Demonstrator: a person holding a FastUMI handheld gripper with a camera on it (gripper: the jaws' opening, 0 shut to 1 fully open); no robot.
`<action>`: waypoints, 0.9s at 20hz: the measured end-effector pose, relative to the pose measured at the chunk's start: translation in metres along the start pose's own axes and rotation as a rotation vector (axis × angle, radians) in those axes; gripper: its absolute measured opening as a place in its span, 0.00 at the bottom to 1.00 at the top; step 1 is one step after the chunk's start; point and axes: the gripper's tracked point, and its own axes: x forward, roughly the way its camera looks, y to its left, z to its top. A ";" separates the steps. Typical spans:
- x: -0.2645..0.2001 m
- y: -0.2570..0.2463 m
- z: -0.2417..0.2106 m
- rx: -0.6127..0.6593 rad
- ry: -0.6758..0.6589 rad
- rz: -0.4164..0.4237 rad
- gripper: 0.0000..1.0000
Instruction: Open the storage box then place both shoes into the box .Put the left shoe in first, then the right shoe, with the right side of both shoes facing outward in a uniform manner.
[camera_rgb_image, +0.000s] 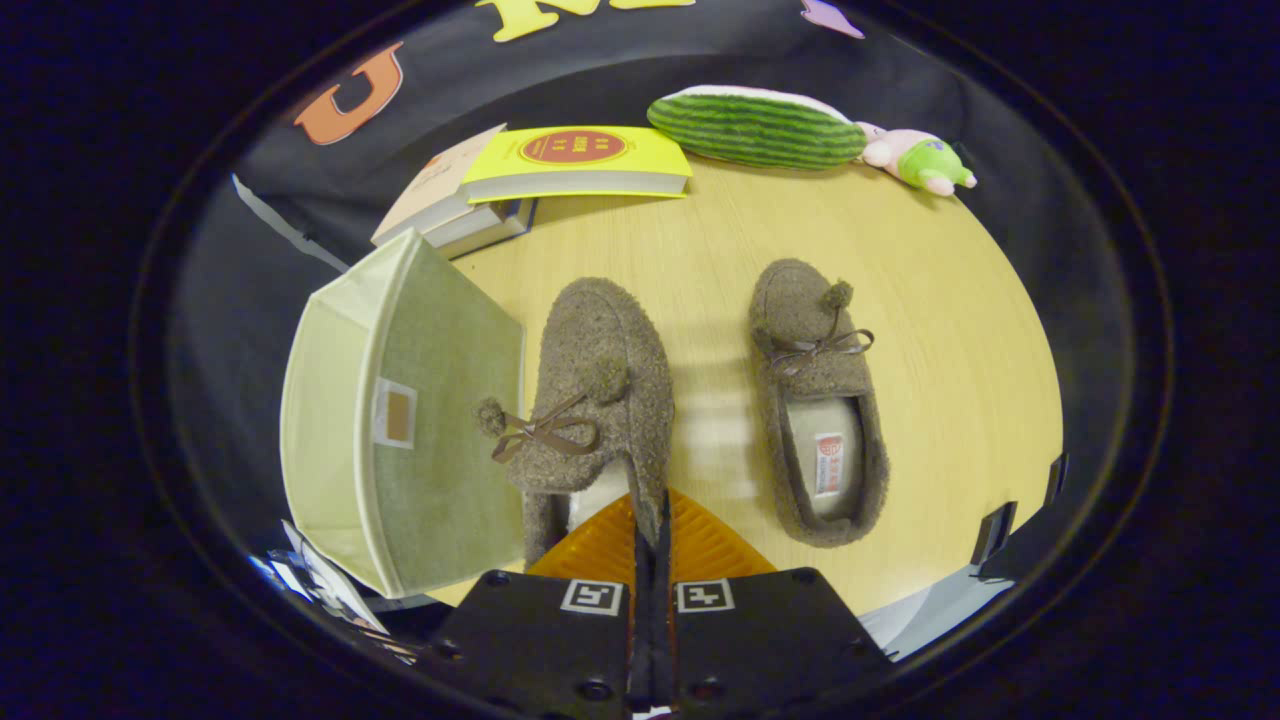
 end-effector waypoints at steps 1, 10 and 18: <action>-0.012 0.004 0.002 0.021 -0.021 0.002 0.06; -0.107 0.061 0.014 0.066 -0.209 0.050 0.06; -0.139 0.139 0.021 0.106 -0.317 0.159 0.06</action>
